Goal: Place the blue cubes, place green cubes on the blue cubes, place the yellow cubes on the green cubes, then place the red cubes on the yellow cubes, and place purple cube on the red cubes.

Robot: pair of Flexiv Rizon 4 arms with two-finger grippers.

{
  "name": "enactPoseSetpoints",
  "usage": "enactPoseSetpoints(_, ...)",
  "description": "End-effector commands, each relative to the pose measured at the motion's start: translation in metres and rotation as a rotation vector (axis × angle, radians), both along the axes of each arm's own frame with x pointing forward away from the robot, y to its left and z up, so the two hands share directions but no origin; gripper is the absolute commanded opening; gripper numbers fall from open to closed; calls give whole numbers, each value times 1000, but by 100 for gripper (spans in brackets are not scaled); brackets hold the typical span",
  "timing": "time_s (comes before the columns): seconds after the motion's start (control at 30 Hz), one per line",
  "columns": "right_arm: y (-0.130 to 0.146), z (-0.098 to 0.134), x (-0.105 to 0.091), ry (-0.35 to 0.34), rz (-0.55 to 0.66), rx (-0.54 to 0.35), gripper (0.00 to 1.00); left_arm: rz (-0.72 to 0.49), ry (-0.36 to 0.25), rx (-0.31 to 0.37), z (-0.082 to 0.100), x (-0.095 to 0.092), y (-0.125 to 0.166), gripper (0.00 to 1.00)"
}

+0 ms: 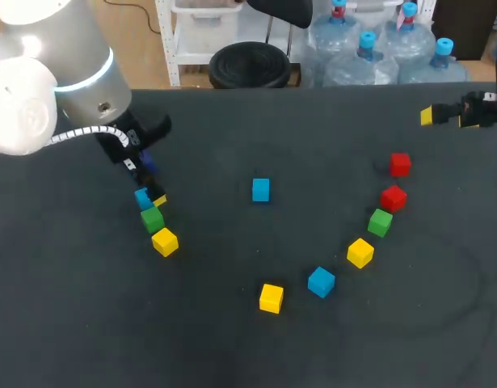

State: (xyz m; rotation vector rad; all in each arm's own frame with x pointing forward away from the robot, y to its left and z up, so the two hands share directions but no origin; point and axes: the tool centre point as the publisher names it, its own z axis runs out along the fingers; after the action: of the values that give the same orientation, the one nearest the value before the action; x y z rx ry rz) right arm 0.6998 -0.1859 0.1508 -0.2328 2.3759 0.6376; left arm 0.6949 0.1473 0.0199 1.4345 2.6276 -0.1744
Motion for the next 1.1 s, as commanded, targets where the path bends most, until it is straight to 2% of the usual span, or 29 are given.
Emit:
enactPoseSetpoints(0.03, 1, 0, 0, 0, -3, -2, 100, 1, 6, -1, -3, 4, 2, 100)
enactPoseSetpoints(0.13, 1, 0, 0, 0, -3, -2, 100, -1, 7, 9, -5, 6, 3, 100)
enactPoseSetpoints(0.2, 1, 0, 0, 0, -3, -2, 100, -9, 5, -13, -7, 8, 3, 100)
enactPoseSetpoints(0.5, 1, 0, 0, 0, -3, -2, 100, -27, 19, -20, -18, 9, 10, 100)
enactPoseSetpoints(1.1, 1, 0, 0, 0, -3, -2, 100, -38, 30, -22, -22, 16, 17, 100)
